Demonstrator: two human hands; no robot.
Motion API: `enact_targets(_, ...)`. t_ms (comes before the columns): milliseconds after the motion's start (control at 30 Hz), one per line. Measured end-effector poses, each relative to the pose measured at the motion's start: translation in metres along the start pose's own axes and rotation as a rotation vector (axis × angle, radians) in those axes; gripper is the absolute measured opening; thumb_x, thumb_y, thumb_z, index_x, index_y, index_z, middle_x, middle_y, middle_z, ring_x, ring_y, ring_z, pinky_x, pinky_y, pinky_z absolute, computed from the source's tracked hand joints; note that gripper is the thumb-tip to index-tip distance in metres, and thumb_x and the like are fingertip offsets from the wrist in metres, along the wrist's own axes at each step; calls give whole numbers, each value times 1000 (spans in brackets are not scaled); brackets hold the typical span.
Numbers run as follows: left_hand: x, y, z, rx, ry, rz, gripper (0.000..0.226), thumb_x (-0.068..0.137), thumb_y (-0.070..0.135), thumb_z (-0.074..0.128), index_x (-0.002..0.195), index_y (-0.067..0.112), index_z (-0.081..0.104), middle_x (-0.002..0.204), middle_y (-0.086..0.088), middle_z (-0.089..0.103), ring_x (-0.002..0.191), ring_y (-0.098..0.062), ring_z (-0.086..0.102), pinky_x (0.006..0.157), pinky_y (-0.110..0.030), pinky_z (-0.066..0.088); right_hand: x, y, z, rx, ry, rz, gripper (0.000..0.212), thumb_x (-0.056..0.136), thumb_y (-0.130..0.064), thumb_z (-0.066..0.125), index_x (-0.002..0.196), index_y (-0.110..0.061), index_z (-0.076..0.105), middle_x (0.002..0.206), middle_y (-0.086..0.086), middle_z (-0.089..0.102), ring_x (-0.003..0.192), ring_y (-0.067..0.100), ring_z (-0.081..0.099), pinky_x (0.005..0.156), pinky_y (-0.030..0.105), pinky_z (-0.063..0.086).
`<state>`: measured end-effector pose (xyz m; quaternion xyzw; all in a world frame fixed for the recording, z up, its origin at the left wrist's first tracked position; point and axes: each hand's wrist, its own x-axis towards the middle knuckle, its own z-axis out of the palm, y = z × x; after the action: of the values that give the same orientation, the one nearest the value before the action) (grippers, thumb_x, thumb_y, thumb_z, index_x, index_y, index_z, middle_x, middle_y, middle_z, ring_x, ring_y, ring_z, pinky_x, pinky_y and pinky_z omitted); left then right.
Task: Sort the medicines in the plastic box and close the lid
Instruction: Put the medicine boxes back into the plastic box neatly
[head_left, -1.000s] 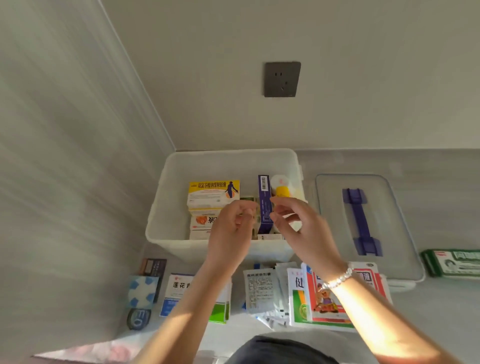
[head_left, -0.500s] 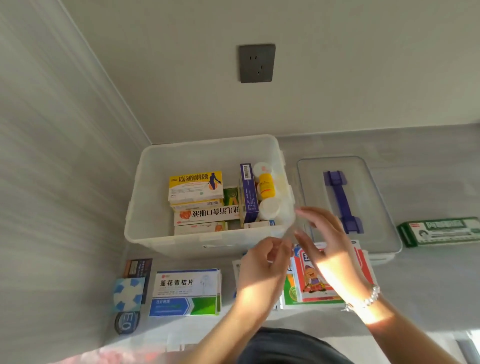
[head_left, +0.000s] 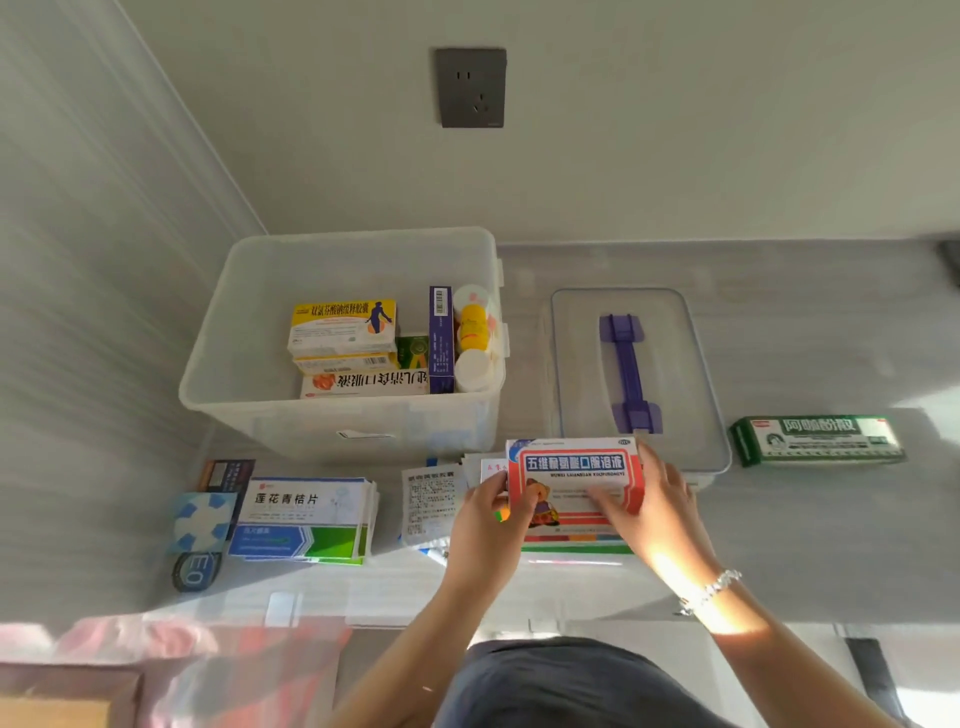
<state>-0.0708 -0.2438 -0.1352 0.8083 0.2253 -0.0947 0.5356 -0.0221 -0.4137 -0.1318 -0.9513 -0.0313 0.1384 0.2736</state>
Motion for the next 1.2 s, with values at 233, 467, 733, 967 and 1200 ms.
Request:
enact_targets(233, -9, -10, 2, -34, 15, -11, 28, 92, 20, 53, 119, 23, 60, 109, 5, 66, 98, -9, 63, 85, -27, 54, -3, 1, 6, 70, -56, -46, 53, 78, -47, 60, 122, -19, 47, 117, -2, 59, 115, 21, 53, 98, 44, 43)
enact_targets(467, -12, -23, -2, 51, 77, -135, 54, 86, 39, 60, 134, 24, 42, 126, 6, 39, 116, -11, 37, 96, -30, 34, -7, 10, 5, 234, -132, 62, 62, 75, -49, 64, 127, -20, 46, 119, 1, 51, 120, 24, 44, 101, 49, 39)
enact_targets(733, -7, -18, 0, -163, -36, -149, 34, 87, 41, 57, 118, 29, 50, 99, 11, 70, 85, -2, 68, 78, -24, 55, -5, 11, 8, 438, -186, 119, 65, 65, -63, 60, 122, -33, 49, 119, 0, 56, 113, 19, 53, 97, 44, 47)
enact_targets(967, -26, 0, -23, -206, 46, -129, 57, 71, 54, 69, 121, 35, 49, 115, 9, 63, 109, -16, 61, 93, -42, 51, -15, -8, -12, 428, -94, 61, 24, 74, -59, 60, 91, -60, 43, 99, -32, 46, 82, -12, 49, 66, 9, 36)
enact_targets(1200, -56, 22, -57, -121, 66, 21, 49, 55, 76, 63, 99, 63, 46, 109, 25, 55, 108, -5, 56, 85, -28, 53, -34, -36, -52, 418, -136, -50, 21, 72, -68, 53, 78, -79, 37, 96, -40, 51, 82, -19, 54, 62, 9, 36)
